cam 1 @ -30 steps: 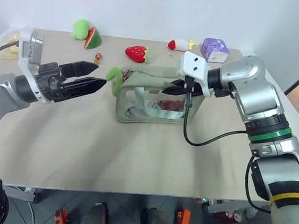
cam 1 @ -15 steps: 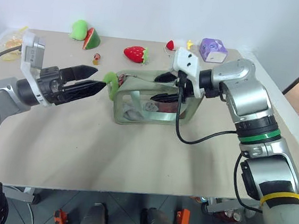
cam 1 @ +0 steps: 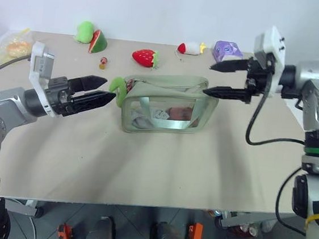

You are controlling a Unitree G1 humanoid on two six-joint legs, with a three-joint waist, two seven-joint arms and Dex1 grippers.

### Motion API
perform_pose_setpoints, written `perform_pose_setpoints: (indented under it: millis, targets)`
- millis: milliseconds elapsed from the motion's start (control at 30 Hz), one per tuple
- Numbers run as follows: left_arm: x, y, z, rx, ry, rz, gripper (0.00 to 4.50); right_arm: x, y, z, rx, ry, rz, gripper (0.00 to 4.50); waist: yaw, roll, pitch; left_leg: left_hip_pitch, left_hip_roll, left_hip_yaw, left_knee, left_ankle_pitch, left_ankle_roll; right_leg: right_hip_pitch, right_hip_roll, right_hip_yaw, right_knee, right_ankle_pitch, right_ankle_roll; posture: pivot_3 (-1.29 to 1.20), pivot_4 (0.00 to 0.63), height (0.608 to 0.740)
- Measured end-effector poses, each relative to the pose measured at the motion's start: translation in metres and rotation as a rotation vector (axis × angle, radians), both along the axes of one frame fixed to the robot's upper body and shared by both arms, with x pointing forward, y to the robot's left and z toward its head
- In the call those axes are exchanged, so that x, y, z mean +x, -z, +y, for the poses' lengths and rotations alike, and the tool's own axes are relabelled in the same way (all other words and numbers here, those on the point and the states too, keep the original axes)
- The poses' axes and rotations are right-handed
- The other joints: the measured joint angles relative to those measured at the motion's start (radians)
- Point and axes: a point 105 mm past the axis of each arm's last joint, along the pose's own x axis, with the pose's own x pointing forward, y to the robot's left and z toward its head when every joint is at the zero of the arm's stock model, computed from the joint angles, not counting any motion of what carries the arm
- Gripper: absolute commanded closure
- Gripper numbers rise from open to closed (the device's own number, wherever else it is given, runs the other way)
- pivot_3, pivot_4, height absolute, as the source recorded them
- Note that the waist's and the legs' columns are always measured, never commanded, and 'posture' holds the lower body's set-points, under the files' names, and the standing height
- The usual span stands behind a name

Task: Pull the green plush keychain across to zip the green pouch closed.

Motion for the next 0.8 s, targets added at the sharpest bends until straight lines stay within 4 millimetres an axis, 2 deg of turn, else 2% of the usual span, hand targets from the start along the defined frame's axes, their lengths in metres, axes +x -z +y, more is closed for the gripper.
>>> perform_pose_setpoints:
  millis: [133, 433, 633, 800]
  targets:
    - [0.001, 0.006, 0.003, -0.005, -0.014, 0.02, 0.0, 0.004, 0.014, -0.022, 0.011, 0.079, 0.035, 0.76, 0.0, 0.0, 0.0, 0.0, 0.0, 0.001, 0.0, 0.0, 0.0, 0.0, 0.0, 0.001, 0.0, 0.0, 0.0, 0.0, 0.15, 0.74]
    - [0.003, 0.007, 0.003, -0.006, -0.031, 0.018, 0.0, 0.018, 0.039, -0.022, 0.041, 0.127, 0.1, 0.76, 0.0, 0.0, 0.0, 0.0, 0.0, 0.001, 0.001, 0.0, 0.0, 0.0, 0.0, 0.001, 0.0, 0.0, 0.001, 0.0, 0.15, 0.74]
    - [0.003, 0.009, 0.004, -0.007, -0.036, 0.028, 0.0, 0.032, 0.072, -0.023, 0.047, 0.172, 0.201, 0.76, 0.0, 0.0, 0.0, 0.0, 0.0, 0.001, 0.001, 0.0, 0.0, 0.0, 0.0, 0.001, 0.0, 0.002, 0.004, 0.0, 0.15, 0.74]
    - [0.003, 0.014, 0.006, -0.006, -0.048, 0.043, 0.0, 0.036, 0.069, -0.019, 0.045, 0.162, 0.192, 2.28, -0.001, 0.0, 0.0, 0.0, 0.0, 0.001, 0.001, 0.0, 0.0, 0.0, 0.0, 0.001, 0.0, 0.003, 0.005, 0.0, 0.15, 0.74]
